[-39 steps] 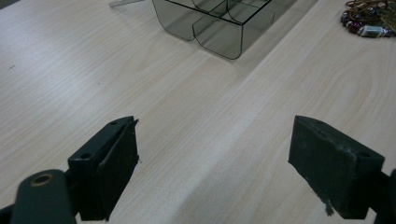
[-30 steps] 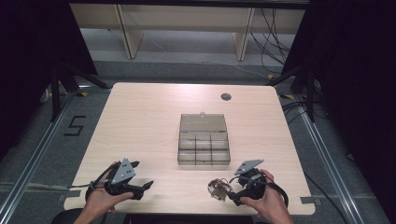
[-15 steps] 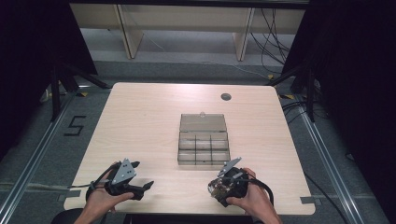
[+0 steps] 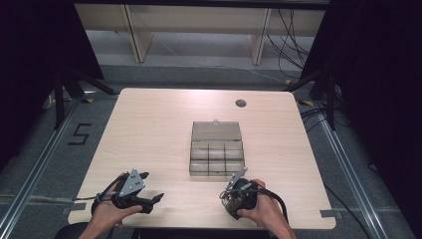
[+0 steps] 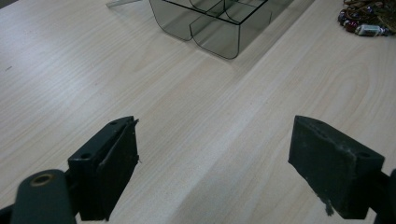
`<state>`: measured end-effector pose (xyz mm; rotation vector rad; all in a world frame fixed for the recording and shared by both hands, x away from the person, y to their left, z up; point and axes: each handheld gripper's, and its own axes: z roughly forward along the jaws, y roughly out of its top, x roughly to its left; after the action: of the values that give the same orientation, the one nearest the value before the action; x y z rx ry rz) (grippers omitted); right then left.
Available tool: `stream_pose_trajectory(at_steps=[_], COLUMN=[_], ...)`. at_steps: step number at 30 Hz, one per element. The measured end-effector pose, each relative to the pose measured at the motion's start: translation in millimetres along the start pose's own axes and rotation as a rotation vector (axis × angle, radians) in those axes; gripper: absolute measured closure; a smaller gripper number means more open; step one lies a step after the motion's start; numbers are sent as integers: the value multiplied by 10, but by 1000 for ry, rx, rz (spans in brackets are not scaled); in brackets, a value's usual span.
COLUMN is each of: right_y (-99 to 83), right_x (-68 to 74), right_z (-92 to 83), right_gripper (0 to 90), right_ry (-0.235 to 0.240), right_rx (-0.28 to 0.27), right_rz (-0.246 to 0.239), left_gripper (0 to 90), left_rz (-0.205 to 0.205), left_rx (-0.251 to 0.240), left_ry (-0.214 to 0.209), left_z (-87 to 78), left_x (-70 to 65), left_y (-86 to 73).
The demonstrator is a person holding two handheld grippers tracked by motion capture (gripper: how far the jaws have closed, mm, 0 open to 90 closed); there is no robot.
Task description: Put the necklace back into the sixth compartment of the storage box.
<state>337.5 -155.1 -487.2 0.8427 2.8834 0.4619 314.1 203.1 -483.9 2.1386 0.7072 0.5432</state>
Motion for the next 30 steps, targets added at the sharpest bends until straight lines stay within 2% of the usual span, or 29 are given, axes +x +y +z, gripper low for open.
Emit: stream_pose_trajectory(at_steps=[1,2,3,4,5,6,7,9,10,12,15,20,22,23,25,27,28,30], right_y=[-1,2,5,6,6,6,9,13,14,23,38,66,85,95,130,138,147,167], right_x=[-3,7,9,26,22,22,9,-5,-9,1,4,-6,-20,-24,-47,-55,-65,-74], right_z=[-10,-12,-19,-42,-51,-51,-54,-53,-56,-63,-69,-139,-210,-251,-387,-415,-453,-505], right_gripper=[302,345,411,504,543,543,599,601,603,606,607,609,609,610,610,610,610,610], right_ry=[-5,4,11,26,29,29,28,36,41,38,40,32,39,35,25,26,24,23], right_rx=[6,-4,-11,-5,-8,-8,-9,-10,-8,7,24,31,31,32,32,30,31,36], right_rz=[-20,-18,-31,-15,-26,-26,-31,-40,-41,-34,-56,-54,-65,-65,-79,-85,-91,-91], left_gripper=[151,151,151,151,151,151,151,151,151,151,151,151,151,151,151,151,151,151], left_rz=[2,1,-25,-21,-17,-17,-27,-15,-28,1,0,1,1,-23,-16,-16,6,5], left_rx=[0,0,-4,-5,-3,-3,-4,-1,-1,-4,0,-1,-4,-8,-7,-5,-2,-1], left_ry=[1,1,-5,0,-1,-1,0,2,-6,0,-4,2,0,-3,-2,-5,-1,5], left_z=[-1,-2,1,0,0,0,4,-1,1,1,-1,0,-1,0,-1,-2,-2,-2], left_x=[2,2,-12,-9,-5,-5,-15,-8,-12,6,5,4,6,-6,1,1,13,8], left_y=[1,1,-6,-5,-4,-4,-7,-4,-5,0,1,0,0,-4,-4,-4,-1,-2])
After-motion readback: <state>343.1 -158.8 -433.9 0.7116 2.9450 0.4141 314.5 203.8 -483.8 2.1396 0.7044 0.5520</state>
